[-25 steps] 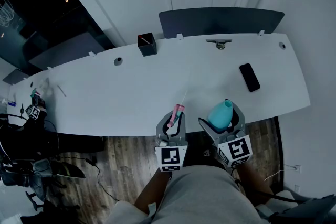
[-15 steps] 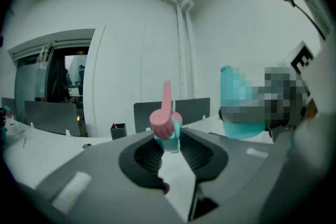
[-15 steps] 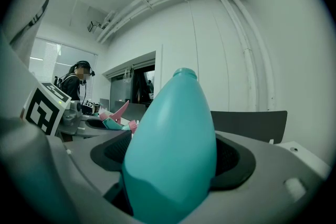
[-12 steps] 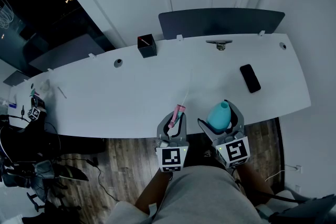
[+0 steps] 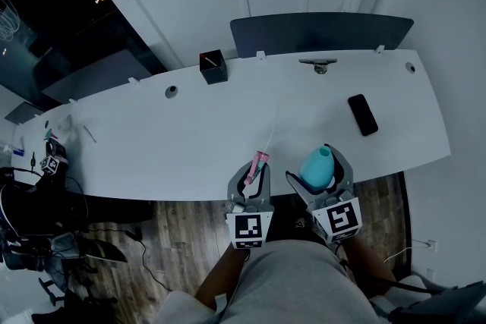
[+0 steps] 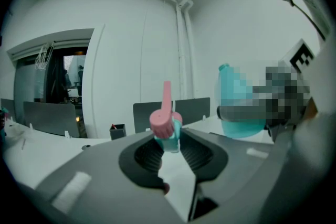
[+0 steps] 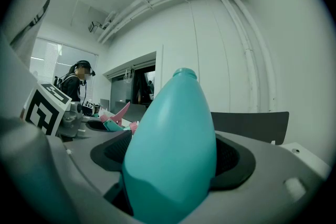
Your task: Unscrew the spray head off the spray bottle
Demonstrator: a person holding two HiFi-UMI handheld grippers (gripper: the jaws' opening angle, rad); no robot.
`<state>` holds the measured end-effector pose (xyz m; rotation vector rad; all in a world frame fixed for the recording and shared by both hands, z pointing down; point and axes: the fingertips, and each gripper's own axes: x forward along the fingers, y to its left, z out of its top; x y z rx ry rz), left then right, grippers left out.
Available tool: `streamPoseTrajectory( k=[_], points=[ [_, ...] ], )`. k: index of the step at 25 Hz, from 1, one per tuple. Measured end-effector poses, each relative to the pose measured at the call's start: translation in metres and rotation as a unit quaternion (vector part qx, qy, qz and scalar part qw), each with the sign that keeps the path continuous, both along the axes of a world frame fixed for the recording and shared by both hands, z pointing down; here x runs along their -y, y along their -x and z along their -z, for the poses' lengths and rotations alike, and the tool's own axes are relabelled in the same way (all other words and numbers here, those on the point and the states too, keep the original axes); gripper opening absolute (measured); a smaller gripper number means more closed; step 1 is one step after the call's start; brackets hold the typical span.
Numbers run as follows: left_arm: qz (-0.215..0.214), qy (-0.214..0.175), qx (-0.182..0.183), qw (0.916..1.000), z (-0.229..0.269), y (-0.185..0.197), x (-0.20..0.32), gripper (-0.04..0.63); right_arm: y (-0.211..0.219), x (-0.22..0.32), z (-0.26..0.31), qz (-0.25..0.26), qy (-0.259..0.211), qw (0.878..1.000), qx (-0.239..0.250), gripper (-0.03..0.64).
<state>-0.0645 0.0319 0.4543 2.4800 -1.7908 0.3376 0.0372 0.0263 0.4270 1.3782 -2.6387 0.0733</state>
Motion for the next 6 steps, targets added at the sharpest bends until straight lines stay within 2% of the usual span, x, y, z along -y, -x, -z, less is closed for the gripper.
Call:
streamPoseTrajectory(
  k=[6],
  points=[
    [-0.001,0.000,0.002,1.0000,0.0011,0.0007,0.0007,0.089,0.0011,0.0009,0.0018,0.000,0.000,1.000,0.000,0.451]
  ],
)
